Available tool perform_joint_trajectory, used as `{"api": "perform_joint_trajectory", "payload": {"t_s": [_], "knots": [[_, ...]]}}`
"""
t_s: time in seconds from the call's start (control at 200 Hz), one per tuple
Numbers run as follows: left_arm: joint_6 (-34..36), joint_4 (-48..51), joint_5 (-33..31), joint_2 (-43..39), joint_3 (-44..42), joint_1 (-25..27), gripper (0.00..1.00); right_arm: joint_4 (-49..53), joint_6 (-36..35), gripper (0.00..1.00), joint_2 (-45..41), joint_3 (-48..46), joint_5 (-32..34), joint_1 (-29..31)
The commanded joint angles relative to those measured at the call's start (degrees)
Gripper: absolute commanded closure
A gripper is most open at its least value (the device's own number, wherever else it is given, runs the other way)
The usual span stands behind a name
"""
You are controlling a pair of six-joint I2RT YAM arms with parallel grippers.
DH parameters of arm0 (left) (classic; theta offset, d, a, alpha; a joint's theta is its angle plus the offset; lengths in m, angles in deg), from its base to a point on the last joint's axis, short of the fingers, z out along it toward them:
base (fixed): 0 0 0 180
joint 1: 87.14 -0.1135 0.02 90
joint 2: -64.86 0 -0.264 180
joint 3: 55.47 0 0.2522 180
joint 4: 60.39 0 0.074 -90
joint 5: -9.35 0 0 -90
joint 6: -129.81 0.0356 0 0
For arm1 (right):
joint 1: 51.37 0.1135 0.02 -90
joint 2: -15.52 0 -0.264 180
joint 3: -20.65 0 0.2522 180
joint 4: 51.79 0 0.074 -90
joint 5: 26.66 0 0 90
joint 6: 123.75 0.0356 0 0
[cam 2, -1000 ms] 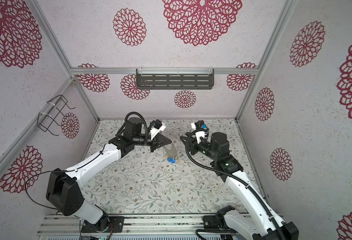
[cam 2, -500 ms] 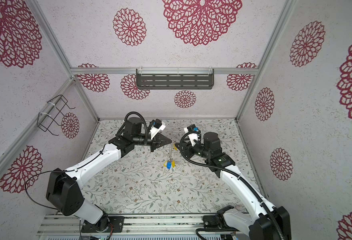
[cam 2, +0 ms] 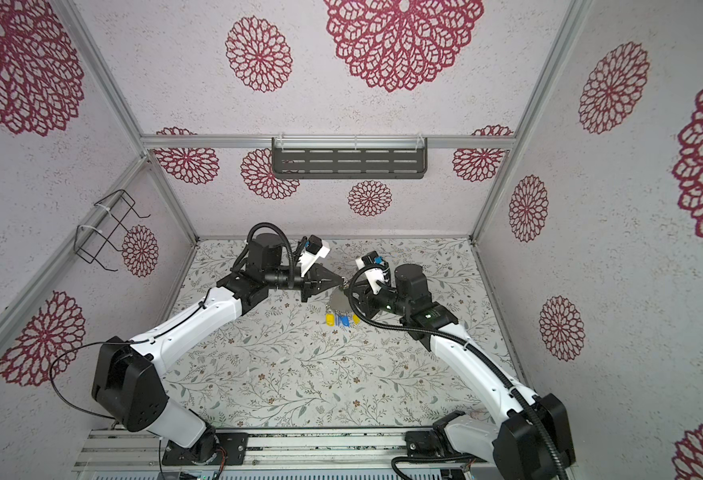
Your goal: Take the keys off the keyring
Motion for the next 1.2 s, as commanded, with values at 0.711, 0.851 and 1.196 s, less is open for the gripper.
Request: {"api": "perform_joint_trajectory", "payload": {"t_s": [0.711,0.851,1.196], "knots": [[-22.24,-38.57,-19.11,-3.62,-13.32,4.62,1.00,-6.86,3.53,1.00,2.92,2.23,1.92,6.88],[-24.01,-43.75,-21.33,-2.66,-15.06,5.63,1.00,-6.64,3.55,1.00,4.35,3.19,1.49,7.91],[-24.96,-46.51,-22.10,-2.61,-16.61,6.07,1.00,-5.56,2.79,1.00,2.63,2.20,6.53,8.64]]}}
